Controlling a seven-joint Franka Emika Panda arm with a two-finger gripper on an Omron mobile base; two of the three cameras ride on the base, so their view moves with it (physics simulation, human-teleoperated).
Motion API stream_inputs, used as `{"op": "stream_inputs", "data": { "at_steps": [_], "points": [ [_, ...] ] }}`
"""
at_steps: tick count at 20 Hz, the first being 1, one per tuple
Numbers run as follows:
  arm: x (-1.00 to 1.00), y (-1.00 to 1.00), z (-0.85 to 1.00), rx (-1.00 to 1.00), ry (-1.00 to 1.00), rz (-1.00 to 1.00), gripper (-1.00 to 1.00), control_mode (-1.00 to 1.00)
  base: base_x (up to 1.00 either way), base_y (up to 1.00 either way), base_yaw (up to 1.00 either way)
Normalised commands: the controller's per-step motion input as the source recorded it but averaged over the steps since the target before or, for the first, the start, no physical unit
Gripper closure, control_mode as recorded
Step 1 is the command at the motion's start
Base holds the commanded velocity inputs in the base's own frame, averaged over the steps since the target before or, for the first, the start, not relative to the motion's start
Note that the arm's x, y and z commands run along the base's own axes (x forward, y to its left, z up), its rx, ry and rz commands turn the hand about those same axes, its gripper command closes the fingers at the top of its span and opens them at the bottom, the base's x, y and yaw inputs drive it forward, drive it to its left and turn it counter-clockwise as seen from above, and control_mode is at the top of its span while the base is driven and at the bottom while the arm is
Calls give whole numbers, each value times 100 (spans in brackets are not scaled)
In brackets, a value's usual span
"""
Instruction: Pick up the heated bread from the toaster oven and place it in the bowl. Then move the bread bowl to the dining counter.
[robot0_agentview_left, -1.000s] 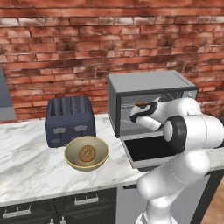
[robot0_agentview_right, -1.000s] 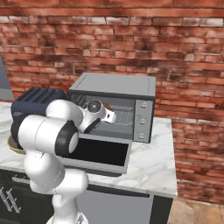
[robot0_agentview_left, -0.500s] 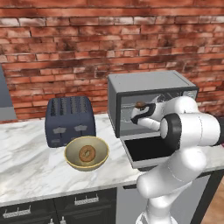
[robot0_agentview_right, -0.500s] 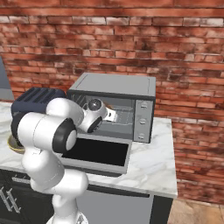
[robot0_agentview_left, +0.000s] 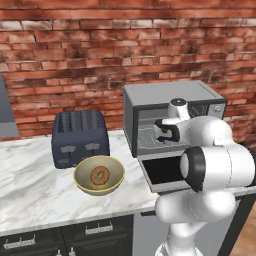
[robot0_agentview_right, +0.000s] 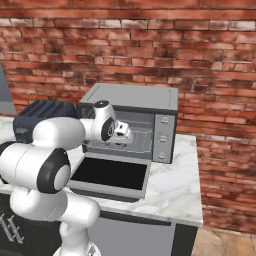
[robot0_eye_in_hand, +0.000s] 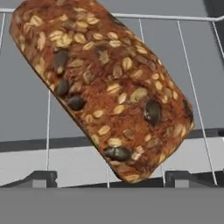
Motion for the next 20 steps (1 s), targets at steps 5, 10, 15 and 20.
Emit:
{"op": "stream_inputs", "data": {
  "at_steps": [5, 10, 15, 20],
  "points": [
    [-100, -34, -13, -1, 58, 0, -100, -100, 0, 0, 0],
    [-100, -47, -43, 0, 45, 0, -100, -100, 0, 0, 0],
    [-100, -29, -24, 2, 8, 0, -100, -100, 0, 0, 0],
    [-67, -12, 42, 9, -39, 0, -100, -100, 0, 0, 0]
  ]
}}
